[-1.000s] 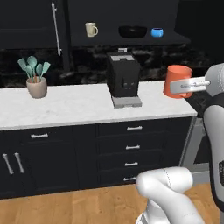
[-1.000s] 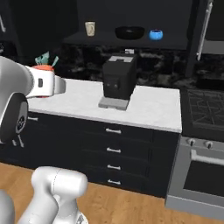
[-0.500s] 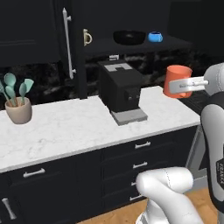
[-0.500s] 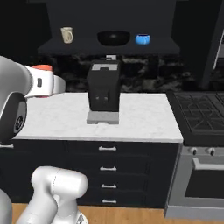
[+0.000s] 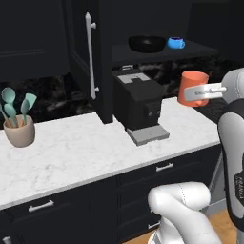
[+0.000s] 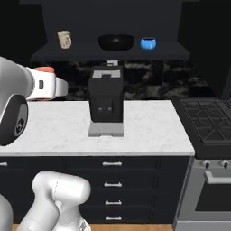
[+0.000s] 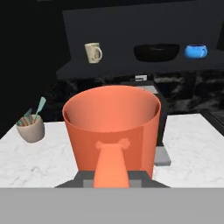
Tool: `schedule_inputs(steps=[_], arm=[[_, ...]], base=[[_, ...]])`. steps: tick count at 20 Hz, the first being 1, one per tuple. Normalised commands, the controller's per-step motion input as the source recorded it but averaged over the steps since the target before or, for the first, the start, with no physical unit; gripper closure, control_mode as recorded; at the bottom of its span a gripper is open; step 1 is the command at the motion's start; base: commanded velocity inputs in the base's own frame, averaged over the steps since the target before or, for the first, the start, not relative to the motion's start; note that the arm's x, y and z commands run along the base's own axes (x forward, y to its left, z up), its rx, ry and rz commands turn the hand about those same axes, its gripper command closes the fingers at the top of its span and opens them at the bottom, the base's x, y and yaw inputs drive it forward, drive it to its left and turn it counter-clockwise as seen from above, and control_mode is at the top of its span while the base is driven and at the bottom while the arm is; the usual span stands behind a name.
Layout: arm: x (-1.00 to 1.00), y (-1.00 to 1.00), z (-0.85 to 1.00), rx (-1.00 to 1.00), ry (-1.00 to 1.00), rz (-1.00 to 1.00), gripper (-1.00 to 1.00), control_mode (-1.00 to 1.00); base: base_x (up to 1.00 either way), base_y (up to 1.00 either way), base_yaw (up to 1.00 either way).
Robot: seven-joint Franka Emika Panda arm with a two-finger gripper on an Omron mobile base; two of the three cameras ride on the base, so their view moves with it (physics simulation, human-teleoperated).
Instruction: Gather all objects into one cabinet and sort the glasses and bowls to opposite sides.
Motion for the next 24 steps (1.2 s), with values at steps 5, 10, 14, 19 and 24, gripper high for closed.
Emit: schedule_inputs(steps=[5, 10, 14, 19, 24], arm=[[0.00, 0.00, 0.00, 0.00, 0.00, 0.00, 1.00, 1.00], [0.00, 0.00, 0.00, 0.00, 0.00, 0.00, 1.00, 1.00], [0.00, 0.00, 0.00, 0.00, 0.00, 0.00, 1.00, 1.00], [0.00, 0.00, 0.00, 0.00, 0.00, 0.00, 1.00, 1.00], [0.00, 0.00, 0.00, 0.00, 0.00, 0.00, 1.00, 1.00]], base=[[0.14, 0.00, 0.34], [0.46, 0.00, 0.32], [0.53, -0.13, 0.14], [0.51, -0.26, 0.03], [0.17, -0.37, 0.00]])
